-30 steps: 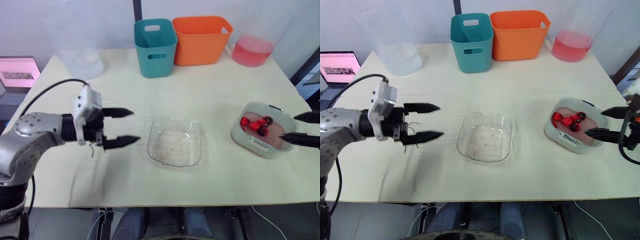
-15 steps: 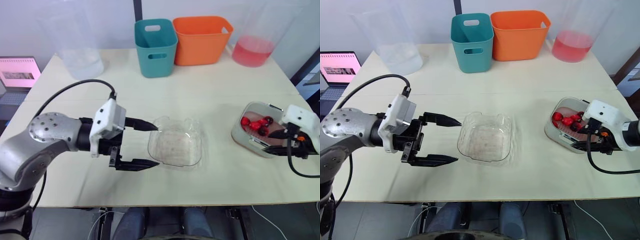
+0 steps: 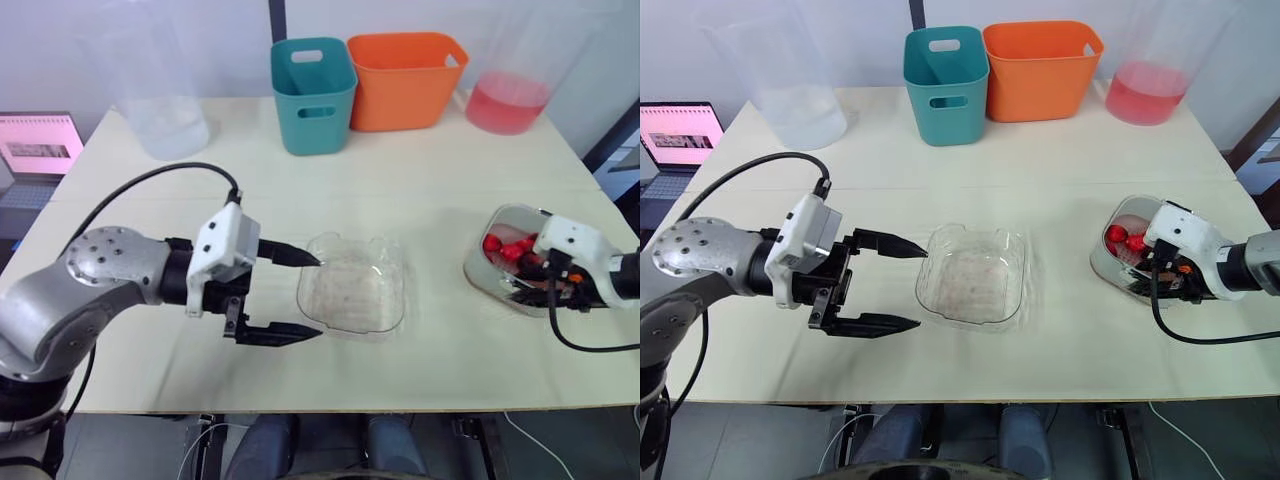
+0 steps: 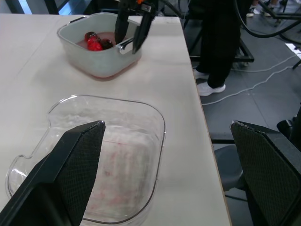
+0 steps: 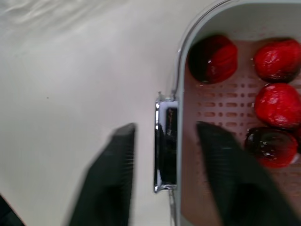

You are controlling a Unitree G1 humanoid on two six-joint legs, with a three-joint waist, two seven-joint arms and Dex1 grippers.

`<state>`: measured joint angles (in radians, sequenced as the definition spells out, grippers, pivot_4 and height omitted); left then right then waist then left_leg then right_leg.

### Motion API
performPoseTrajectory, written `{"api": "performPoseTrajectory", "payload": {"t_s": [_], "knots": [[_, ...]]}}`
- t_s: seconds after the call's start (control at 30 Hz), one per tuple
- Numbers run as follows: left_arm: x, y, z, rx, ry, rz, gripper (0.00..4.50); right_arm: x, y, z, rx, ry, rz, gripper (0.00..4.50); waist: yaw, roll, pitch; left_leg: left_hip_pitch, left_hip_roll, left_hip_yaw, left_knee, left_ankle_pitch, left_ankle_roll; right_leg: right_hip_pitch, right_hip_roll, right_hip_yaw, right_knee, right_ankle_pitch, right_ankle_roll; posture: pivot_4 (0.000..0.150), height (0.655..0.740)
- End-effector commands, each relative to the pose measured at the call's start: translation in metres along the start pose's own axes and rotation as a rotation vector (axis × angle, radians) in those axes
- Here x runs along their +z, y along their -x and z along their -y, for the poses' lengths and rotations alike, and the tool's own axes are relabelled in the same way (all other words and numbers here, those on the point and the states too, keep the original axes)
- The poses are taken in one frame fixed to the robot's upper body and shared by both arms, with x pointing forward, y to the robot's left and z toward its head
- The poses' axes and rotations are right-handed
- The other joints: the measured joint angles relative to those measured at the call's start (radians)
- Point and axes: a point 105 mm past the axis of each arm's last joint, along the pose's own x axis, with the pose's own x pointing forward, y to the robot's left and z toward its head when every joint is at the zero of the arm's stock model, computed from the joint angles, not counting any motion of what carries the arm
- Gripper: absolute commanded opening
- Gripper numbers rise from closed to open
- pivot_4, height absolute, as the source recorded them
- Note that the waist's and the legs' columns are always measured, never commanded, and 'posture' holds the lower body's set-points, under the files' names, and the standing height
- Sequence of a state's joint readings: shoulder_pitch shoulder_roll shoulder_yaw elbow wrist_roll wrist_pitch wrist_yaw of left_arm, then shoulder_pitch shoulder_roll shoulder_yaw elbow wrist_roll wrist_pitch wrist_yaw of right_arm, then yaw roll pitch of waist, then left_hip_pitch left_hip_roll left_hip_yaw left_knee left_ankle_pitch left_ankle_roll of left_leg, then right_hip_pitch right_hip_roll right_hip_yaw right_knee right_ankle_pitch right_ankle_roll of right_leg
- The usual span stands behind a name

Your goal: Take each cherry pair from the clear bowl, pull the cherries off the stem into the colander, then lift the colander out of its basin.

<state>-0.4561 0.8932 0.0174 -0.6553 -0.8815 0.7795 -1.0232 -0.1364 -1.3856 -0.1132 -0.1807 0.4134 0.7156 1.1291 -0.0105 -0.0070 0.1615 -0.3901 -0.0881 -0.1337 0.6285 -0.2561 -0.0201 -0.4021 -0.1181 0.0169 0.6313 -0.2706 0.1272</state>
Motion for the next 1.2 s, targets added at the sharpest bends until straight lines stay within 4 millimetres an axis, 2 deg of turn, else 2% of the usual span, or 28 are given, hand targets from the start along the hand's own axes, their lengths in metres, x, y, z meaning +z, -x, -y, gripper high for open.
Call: {"api": "performPoseTrajectory", "payload": {"t_s": [0.03, 0.3, 0.67, 1.2], "knots": [[0.007, 0.002, -0.002, 0.009, -0.043, -0.006, 4.5, 0.004, 0.003, 0.004, -0.021, 0.012, 0.01, 0.17, 0.0, 0.0, 0.0, 0.0, 0.0, 0.0, 0.0, 0.0, 0.0, 0.0, 0.0, 0.0, 0.0, 0.0, 0.0, 0.15, 0.74], [0.005, 0.003, -0.011, 0.035, -0.053, -0.007, 4.5, 0.006, 0.01, 0.005, -0.024, 0.006, 0.012, 0.17, 0.0, 0.0, 0.0, 0.0, 0.0, 0.0, 0.0, 0.0, 0.0, 0.0, 0.0, 0.0, 0.0, 0.0, 0.0, 0.15, 0.74], [-0.001, 0.007, -0.022, 0.053, -0.064, -0.01, 4.5, 0.027, 0.039, 0.004, -0.028, 0.044, 0.048, 0.17, 0.0, 0.0, 0.0, 0.0, 0.0, 0.0, 0.0, 0.0, 0.0, 0.0, 0.0, 0.0, 0.0, 0.0, 0.0, 0.15, 0.74], [-0.01, 0.012, -0.033, 0.074, -0.073, -0.027, 4.5, 0.043, 0.06, 0.008, -0.079, 0.12, 0.077, 0.17, -0.003, 0.0, 0.0, 0.0, 0.0, 0.0, 0.0, 0.0, 0.0, -0.001, 0.0, 0.0, 0.001, 0.0, 0.0, 0.15, 0.74]]}}
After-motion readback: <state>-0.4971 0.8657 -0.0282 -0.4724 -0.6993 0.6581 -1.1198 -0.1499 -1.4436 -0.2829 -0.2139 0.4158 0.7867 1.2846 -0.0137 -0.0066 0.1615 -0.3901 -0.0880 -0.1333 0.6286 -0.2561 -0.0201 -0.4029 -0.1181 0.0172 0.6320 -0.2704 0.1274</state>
